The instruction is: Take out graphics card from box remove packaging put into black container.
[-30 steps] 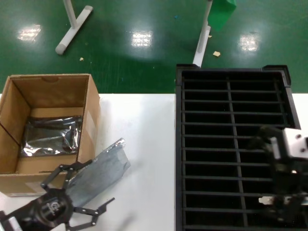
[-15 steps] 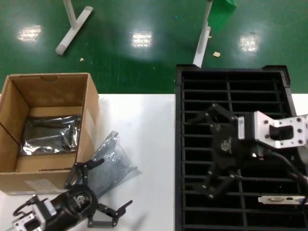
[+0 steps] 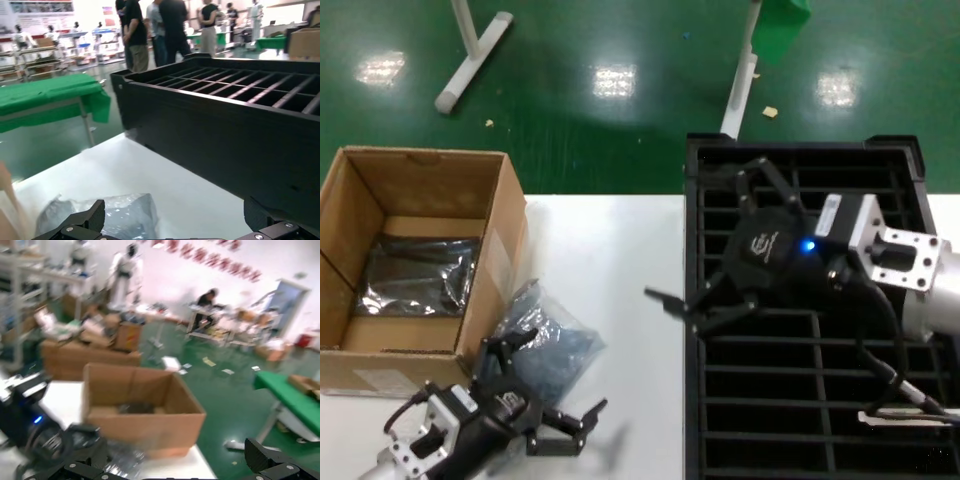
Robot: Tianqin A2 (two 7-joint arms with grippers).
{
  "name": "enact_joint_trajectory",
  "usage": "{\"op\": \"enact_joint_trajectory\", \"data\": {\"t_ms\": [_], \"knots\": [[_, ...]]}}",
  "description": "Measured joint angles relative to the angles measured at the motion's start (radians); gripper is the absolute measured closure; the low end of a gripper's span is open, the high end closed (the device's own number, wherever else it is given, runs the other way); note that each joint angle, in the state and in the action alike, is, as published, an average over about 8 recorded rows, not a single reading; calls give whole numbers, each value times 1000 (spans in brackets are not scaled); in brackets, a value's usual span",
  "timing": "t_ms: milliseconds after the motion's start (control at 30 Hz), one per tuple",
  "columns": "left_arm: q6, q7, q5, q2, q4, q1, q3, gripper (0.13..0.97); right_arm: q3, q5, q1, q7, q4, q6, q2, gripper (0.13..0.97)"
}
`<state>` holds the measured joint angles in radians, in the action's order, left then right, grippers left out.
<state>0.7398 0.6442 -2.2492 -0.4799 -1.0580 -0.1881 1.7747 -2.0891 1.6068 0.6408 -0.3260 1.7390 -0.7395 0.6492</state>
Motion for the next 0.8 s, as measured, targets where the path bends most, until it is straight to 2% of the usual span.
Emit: {"op": "enact_joint_trajectory", "data": {"t_ms": [800], "knots": [[-502,-437,305,122,-368,128,-119,132,332,131,-435,221,-94,502,-237,129]]}}
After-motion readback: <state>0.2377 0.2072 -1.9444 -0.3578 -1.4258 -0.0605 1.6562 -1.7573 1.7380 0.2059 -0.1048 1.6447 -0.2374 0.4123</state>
